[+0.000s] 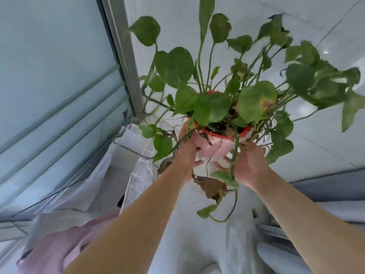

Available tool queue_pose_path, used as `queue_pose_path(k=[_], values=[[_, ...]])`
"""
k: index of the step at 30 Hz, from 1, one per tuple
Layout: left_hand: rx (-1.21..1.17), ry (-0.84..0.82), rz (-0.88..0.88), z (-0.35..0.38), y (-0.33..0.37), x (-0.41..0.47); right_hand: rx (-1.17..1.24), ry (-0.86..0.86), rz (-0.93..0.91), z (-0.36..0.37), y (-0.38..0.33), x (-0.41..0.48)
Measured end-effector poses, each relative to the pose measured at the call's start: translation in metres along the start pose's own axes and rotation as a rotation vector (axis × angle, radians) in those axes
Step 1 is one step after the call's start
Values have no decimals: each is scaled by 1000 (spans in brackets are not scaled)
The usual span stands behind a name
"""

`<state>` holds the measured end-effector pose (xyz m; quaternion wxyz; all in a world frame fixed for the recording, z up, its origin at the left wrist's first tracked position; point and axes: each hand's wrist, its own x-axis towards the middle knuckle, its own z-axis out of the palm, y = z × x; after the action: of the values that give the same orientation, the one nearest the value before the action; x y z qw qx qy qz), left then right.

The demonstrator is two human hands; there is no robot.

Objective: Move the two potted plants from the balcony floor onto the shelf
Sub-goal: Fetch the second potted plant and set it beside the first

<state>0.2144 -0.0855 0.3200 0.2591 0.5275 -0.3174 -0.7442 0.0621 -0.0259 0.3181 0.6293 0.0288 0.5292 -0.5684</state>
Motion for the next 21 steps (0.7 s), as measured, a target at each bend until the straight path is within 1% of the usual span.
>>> queue_pose_path(k=[4,6,8,9,11,12,14,16,18,21], values=[[123,-95,56,-21,28,-40,57,67,-66,30,16,-52],[154,-175,90,-31,43,-67,-1,52,-103,38,26,-81],[170,-264,110,-41,56,-90,-13,92,-115,51,31,-106],[188,-294,113,-46,60,-100,-77,78,-138,53,34,-120],[230,-351,100,-54,66,-120,-218,0,-245,51,40,-148],[258,-397,103,-57,68,-130,-228,-51,-273,53,40,-162],[322,-471,127,-60,69,-148,-315,-65,-315,54,45,-184],[368,-514,142,-61,70,-175,-395,25,-360,57,54,-216],[378,-535,174,-64,66,-201,-407,111,-392,57,65,-246],[386,-587,227,-68,60,-238,-409,153,-453,56,82,-289]])
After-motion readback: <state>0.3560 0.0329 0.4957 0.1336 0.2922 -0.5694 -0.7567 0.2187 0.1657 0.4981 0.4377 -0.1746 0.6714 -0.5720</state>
